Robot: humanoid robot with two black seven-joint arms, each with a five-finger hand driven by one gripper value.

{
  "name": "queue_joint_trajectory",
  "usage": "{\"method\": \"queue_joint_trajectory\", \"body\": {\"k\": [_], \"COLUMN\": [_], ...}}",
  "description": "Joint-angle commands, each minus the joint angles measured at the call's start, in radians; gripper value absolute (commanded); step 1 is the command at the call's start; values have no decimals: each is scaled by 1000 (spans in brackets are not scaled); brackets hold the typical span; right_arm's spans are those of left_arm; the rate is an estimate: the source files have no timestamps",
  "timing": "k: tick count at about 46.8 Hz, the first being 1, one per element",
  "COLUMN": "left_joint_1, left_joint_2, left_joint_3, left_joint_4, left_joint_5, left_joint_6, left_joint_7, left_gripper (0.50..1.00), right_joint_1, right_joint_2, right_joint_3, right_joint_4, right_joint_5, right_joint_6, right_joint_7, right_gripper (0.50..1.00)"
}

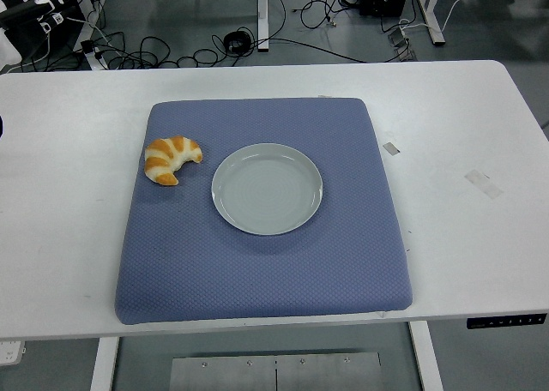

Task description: Place the bread on the plate

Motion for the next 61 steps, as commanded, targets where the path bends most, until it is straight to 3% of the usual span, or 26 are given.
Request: {"method": "queue_joint_trajectory", "body": {"k": [1, 61], "left_joint_1": [0, 23], "left_joint_2": [0, -14], "left_joint_3": [0, 1], "left_joint_4": [-1, 0], "left_joint_5": [0, 0], "left_joint_6": [0, 0], "left_joint_7": [0, 0], "left_gripper": [972, 972], "right_joint_1": [0, 0], "right_joint_2": [0, 0], "right_joint_3": [0, 0], "right_joint_4": [-1, -1], "right_joint_5": [0, 0], "right_joint_6": [0, 0], "right_joint_7": [0, 0], "right_gripper": [1000, 1000]}}
